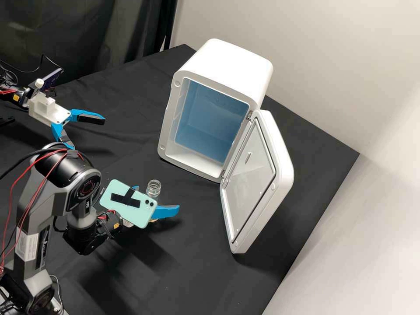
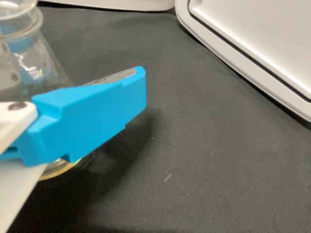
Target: Place the flask in the incubator
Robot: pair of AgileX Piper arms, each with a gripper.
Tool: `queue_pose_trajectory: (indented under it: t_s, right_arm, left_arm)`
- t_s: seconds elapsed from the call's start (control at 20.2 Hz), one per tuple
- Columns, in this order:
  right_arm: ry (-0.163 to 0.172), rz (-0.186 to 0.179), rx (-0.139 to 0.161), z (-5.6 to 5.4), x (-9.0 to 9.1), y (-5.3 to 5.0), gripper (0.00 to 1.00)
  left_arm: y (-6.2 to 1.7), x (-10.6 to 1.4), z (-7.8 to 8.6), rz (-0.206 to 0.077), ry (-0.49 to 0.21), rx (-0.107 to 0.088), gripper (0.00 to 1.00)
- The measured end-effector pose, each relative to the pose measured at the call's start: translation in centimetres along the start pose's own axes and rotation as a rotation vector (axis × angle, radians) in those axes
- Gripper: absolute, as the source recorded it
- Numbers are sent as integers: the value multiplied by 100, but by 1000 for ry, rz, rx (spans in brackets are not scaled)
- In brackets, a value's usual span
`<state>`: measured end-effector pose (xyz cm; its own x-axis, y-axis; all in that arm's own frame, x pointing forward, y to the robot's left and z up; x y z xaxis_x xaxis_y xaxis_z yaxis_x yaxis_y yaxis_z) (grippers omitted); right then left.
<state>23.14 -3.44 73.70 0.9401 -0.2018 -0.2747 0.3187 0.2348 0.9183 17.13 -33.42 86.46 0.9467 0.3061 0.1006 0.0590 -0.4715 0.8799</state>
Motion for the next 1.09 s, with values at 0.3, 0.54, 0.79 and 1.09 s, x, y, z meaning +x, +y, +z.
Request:
queue_pose_trajectory:
  t_s: [0.3,0.54,0.79,1.09]
  right_arm:
    - [34,-13,39,-14,-5,8,0]
    - [37,-14,56,-13,-6,12,0]
    - [33,-11,65,0,-6,20,0]
    - [33,-12,75,0,-6,20,0]
  left_arm:
    - [0,0,0,0,0,0,100]
    - [0,0,0,0,0,0,100]
    - [-2,3,9,-1,-4,1,100]
    - [-9,12,38,-5,-19,3,100]
